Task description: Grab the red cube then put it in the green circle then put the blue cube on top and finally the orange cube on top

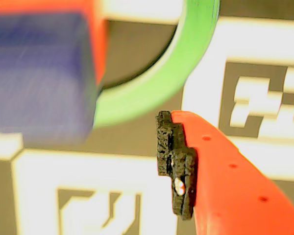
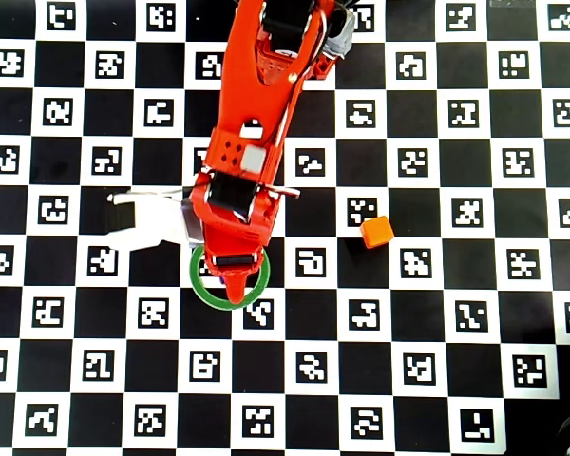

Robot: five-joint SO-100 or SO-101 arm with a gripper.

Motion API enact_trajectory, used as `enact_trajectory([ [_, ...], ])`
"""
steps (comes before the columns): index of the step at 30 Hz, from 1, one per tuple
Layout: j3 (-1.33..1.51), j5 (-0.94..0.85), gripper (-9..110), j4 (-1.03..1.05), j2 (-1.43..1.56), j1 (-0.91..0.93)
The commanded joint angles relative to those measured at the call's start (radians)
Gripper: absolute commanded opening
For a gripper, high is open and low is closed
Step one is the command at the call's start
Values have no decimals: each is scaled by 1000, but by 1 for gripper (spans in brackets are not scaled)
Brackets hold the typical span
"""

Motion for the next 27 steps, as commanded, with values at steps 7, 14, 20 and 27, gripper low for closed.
enact_trajectory([
  [7,-144,327,38,196,230,-282],
  [14,-87,563,38,201,215,-517],
  [20,14,650,43,126,163,-634],
  [27,209,690,43,-92,97,-698],
])
